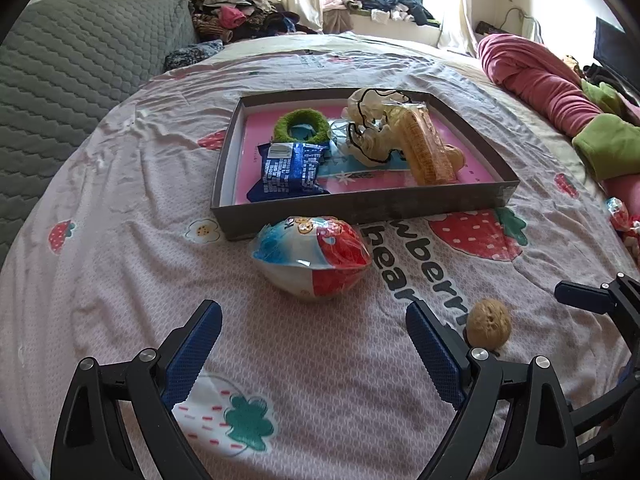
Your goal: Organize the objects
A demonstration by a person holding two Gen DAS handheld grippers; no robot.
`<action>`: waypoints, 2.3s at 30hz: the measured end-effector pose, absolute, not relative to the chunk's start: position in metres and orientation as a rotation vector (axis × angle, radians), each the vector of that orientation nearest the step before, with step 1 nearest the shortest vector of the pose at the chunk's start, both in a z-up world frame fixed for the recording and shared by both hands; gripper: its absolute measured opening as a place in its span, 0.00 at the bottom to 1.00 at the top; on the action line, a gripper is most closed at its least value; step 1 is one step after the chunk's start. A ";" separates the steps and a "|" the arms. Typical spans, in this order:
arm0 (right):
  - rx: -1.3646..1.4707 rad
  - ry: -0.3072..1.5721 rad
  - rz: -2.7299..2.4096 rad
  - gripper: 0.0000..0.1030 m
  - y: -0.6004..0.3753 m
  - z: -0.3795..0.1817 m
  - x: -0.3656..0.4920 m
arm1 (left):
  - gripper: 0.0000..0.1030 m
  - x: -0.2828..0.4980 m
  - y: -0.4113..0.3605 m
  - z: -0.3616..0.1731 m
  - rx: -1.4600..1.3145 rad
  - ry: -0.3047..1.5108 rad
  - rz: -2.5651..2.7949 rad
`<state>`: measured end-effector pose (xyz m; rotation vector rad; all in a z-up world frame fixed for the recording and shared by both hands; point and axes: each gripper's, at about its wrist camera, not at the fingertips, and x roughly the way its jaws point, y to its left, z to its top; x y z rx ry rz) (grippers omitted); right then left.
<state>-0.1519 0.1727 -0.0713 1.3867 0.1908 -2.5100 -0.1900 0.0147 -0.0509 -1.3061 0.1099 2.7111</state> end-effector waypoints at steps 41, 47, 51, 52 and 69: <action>1.350 0.206 -2.492 0.55 0.151 -0.086 -0.177 | 0.72 -0.228 0.017 -0.066 -1.300 0.008 2.662; 1.341 0.216 -2.473 0.38 0.149 -0.084 -0.171 | 0.71 -0.227 0.014 -0.066 -1.296 -0.017 2.659; 1.340 0.200 -2.450 0.33 0.150 -0.082 -0.165 | 0.70 -0.225 0.014 -0.065 -1.295 -0.021 2.657; 1.339 0.199 -2.446 0.33 0.150 -0.082 -0.163 | 0.70 -0.224 0.014 -0.065 -1.295 -0.020 2.656; 1.331 0.186 -2.426 0.33 0.150 -0.069 -0.147 | 0.70 -0.200 0.013 -0.045 -1.269 0.001 2.665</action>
